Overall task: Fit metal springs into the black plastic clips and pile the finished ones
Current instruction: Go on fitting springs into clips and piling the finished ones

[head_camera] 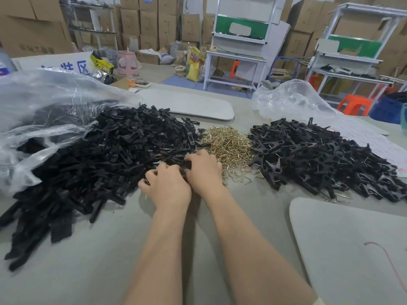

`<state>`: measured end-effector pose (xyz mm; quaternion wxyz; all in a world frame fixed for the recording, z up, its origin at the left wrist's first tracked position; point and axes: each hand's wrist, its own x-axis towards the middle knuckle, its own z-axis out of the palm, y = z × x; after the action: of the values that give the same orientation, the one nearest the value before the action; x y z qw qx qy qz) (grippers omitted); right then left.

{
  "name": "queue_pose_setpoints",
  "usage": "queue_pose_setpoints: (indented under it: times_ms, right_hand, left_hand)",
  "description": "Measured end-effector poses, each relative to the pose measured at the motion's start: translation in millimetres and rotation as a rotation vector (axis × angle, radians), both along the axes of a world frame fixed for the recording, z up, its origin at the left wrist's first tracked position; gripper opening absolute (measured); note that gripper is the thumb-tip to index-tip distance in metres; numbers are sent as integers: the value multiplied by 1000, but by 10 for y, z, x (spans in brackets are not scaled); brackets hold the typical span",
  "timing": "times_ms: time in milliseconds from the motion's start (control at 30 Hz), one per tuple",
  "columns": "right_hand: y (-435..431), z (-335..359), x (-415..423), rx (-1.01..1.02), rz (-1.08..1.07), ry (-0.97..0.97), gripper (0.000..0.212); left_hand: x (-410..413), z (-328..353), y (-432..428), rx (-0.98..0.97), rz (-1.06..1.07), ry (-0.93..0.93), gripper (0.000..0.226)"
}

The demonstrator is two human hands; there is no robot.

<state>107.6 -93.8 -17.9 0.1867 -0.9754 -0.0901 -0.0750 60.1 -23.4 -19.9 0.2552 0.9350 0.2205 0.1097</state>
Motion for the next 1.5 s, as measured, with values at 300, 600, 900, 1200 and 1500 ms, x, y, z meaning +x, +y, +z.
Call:
queue_pose_setpoints:
  times_ms: [300, 600, 900, 1200, 1500]
  right_hand:
    - [-288, 63, -150, 626, -120, -68, 19]
    - [-820, 93, -390, 1386, -45, 204, 26]
    - [-642, 114, -434, 1095, 107, 57, 22]
    - [-458, 3, -441, 1028, 6, -91, 26]
    - [-581, 31, -408, 1153, -31, -89, 17]
  left_hand:
    - [29, -19, 55, 28, 67, -27, 21]
    - [33, 109, -120, -476, -142, -504, 5]
    - [83, 40, -253, -1028, -144, -418, 19]
    - [61, 51, -297, -1071, -124, -537, 19]
    - [61, 51, -322, -1101, -318, -446, 19]
